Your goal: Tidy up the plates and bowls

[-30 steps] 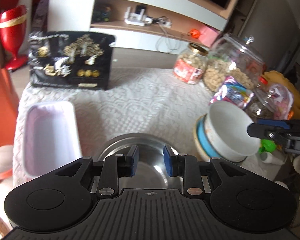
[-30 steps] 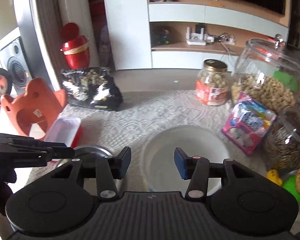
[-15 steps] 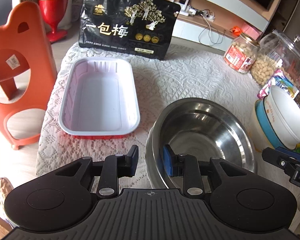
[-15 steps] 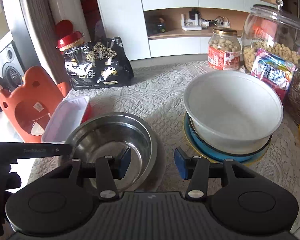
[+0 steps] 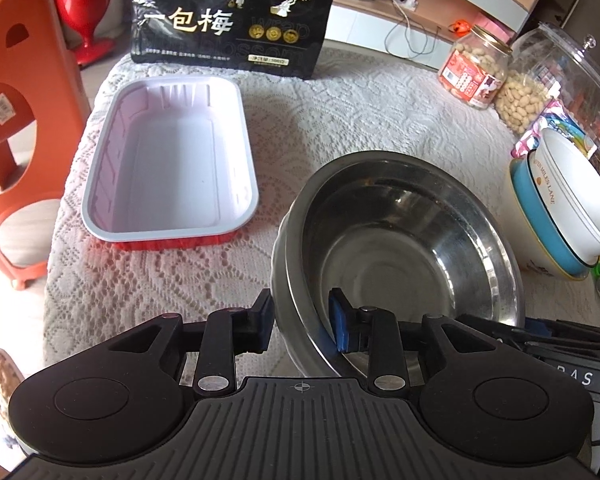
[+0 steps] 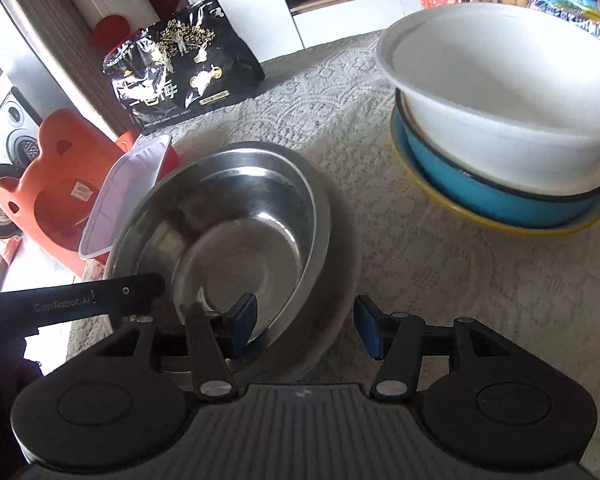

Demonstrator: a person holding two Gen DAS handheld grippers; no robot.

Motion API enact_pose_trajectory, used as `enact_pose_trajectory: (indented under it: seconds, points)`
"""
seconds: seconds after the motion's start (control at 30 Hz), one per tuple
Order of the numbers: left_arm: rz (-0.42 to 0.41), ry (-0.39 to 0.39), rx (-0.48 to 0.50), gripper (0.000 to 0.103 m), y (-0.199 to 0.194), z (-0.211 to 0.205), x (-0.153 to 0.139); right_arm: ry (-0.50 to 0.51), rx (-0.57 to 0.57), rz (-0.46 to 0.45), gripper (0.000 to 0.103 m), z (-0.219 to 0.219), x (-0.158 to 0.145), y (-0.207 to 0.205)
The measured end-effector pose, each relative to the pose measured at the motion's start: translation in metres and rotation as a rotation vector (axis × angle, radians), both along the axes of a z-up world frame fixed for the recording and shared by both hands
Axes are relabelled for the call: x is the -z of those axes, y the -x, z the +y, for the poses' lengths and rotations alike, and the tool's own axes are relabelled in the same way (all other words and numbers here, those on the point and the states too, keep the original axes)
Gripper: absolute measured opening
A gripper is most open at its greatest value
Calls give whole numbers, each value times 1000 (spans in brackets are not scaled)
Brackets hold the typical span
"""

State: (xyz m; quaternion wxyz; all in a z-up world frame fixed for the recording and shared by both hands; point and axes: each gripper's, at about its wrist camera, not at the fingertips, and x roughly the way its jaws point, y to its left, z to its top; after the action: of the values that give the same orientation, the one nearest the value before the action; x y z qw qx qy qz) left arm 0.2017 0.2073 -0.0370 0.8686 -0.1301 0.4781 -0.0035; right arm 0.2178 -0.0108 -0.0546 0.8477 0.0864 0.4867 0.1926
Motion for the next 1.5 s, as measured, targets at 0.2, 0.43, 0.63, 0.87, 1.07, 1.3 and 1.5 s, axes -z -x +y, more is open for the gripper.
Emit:
enact_pose_trajectory:
  seconds: [0.2, 0.43, 0.63, 0.87, 1.07, 1.3, 1.5]
  points:
    - [-10, -47, 28, 33, -3, -6, -1, 33, -7, -32, 52, 6, -1, 2]
    - [-45, -56, 49, 35, -14, -11, 1, 46, 37, -43, 51, 3, -4, -10]
    - [-63, -89, 60, 35, -20, -16, 3, 63, 47, -59, 53, 7, -2, -7]
    - [-67, -64, 62, 35, -17, -12, 3, 63, 26, -81, 53, 2, -6, -2]
    - [-100, -29, 36, 32, -12, -4, -4, 73, 19, -158, 53, -8, -17, 7]
    - [-182, -14, -19, 32, -2, 4, -19, 137, -7, -286, 53, -22, -38, 26]
    - [-294, -14, -78, 32, 13, 7, -48, 136, -84, -394, 55, -33, -72, 35]
